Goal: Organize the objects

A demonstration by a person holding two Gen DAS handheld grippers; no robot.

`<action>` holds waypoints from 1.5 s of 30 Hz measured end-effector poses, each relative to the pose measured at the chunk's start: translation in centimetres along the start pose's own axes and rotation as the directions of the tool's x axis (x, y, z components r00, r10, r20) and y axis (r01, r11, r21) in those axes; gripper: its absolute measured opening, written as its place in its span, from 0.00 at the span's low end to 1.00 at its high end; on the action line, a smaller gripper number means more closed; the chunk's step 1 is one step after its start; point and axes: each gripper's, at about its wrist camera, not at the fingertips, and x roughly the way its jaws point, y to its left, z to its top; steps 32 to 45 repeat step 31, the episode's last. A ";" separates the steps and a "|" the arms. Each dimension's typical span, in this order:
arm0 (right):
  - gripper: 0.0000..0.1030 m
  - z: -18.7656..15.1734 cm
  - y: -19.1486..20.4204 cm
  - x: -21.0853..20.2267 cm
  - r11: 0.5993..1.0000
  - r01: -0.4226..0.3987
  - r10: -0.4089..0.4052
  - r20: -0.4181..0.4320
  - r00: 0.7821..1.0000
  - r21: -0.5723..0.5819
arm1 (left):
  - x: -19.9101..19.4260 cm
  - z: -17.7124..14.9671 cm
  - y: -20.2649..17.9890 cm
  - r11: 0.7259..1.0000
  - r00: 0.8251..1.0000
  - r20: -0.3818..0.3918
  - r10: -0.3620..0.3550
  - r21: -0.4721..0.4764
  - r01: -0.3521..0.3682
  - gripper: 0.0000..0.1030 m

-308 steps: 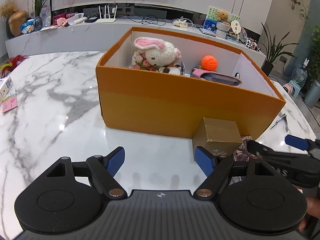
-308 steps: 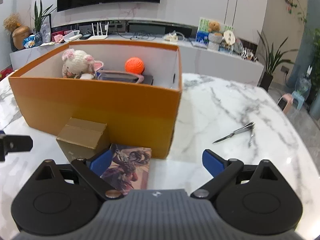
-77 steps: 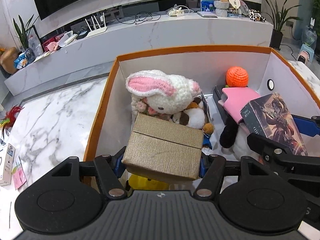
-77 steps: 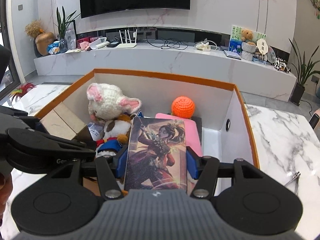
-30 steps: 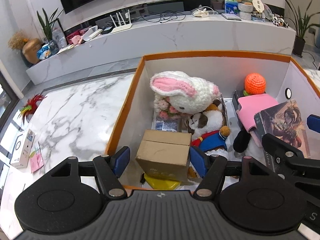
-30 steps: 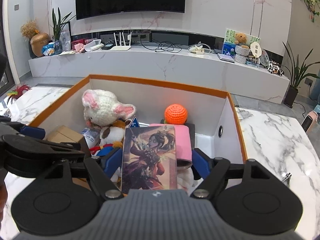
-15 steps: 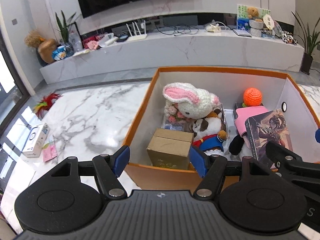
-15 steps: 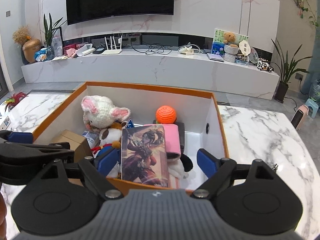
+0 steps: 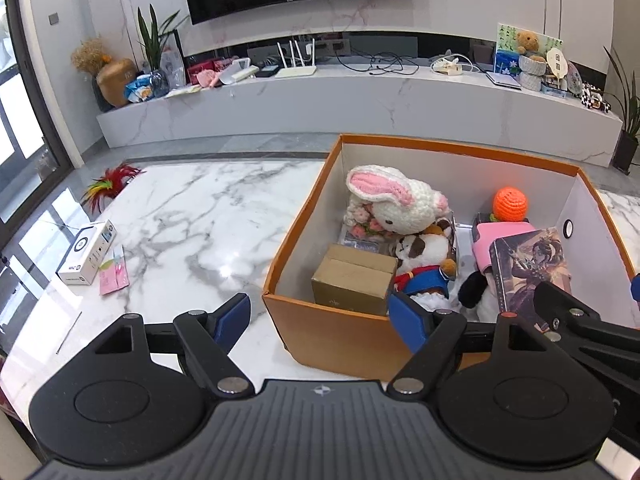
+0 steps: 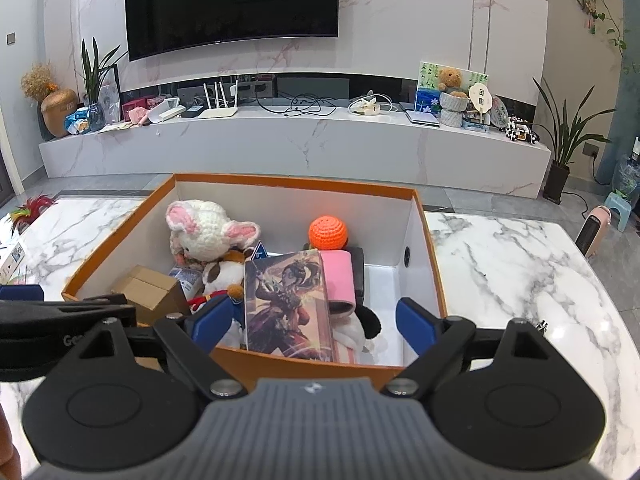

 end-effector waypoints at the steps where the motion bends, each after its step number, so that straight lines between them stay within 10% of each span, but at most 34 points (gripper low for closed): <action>1: 0.87 0.0 0.0 0.0 1.000 0.000 0.000 -0.005 1.000 0.004 | 0.0 0.0 0.0 1.000 1.000 -0.006 -0.001 0.004 0.001 0.88; 45: 0.90 -2.6 0.3 -0.9 0.999 0.044 -0.045 -0.095 0.994 -0.008 | 0.3 -2.3 -0.2 0.998 0.996 -0.094 -0.008 0.069 0.015 0.87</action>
